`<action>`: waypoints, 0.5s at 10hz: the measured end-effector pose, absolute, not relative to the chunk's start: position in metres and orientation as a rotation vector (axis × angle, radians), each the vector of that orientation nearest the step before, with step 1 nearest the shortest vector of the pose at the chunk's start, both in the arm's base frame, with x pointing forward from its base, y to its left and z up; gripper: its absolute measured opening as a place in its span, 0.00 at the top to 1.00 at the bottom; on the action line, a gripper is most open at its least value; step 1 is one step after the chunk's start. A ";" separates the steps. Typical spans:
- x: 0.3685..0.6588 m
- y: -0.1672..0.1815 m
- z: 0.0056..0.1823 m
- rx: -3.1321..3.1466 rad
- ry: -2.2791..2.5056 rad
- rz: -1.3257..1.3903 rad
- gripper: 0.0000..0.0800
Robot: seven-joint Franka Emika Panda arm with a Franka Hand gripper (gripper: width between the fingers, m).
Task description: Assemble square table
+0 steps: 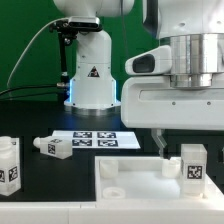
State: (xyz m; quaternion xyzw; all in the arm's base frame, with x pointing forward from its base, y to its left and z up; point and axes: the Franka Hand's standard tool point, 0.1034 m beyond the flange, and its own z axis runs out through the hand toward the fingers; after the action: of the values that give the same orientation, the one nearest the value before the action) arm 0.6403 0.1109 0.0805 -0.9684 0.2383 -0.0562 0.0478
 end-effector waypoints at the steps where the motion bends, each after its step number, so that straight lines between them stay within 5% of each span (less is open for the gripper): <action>1: 0.640 0.111 0.080 -2.944 0.758 -0.169 0.42; 2: 0.640 0.110 0.080 -2.945 0.757 -0.169 0.59; 5: 0.640 0.108 0.080 -2.843 1.055 -0.152 0.64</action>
Offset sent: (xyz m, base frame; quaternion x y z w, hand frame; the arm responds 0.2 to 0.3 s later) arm 0.0000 0.0000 0.0000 0.0000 0.0000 0.1938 0.9810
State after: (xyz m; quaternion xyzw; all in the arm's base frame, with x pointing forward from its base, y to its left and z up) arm 0.6398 0.1083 0.0796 -0.9351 0.3469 -0.0499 0.0528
